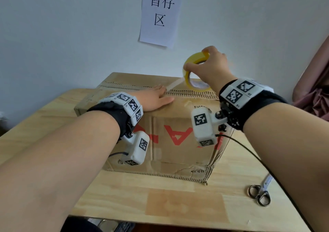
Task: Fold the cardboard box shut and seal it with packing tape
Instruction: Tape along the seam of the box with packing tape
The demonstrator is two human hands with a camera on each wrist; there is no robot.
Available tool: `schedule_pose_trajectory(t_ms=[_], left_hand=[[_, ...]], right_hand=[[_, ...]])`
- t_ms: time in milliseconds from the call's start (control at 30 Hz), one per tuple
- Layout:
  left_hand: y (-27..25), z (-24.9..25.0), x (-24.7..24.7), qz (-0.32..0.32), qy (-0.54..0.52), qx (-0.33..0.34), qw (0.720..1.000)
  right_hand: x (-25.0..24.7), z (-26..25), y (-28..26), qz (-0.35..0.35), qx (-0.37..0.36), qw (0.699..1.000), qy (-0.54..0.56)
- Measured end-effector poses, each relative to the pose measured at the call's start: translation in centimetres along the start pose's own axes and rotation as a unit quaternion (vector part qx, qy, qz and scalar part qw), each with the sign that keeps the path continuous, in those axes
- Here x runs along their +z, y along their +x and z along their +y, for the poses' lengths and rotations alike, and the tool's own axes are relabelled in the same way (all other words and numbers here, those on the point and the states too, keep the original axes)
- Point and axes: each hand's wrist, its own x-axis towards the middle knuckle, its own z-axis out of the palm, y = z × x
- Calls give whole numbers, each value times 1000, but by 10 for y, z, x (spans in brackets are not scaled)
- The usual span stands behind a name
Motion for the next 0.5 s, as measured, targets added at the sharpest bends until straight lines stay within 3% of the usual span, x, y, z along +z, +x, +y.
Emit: schedule_pose_trajectory(t_ms=[100,300,500], left_hand=[[1,1,0,-2,1,4,1000],[7,14,-4,-28,31,-26,999],[12,31,-5,-36,34,-19,999]], right_hand=[[-10,18,2,9,4,998,-60],[2,29,-4,13,30,998,-49],[8,21,-7,-5,-8,992,-125]])
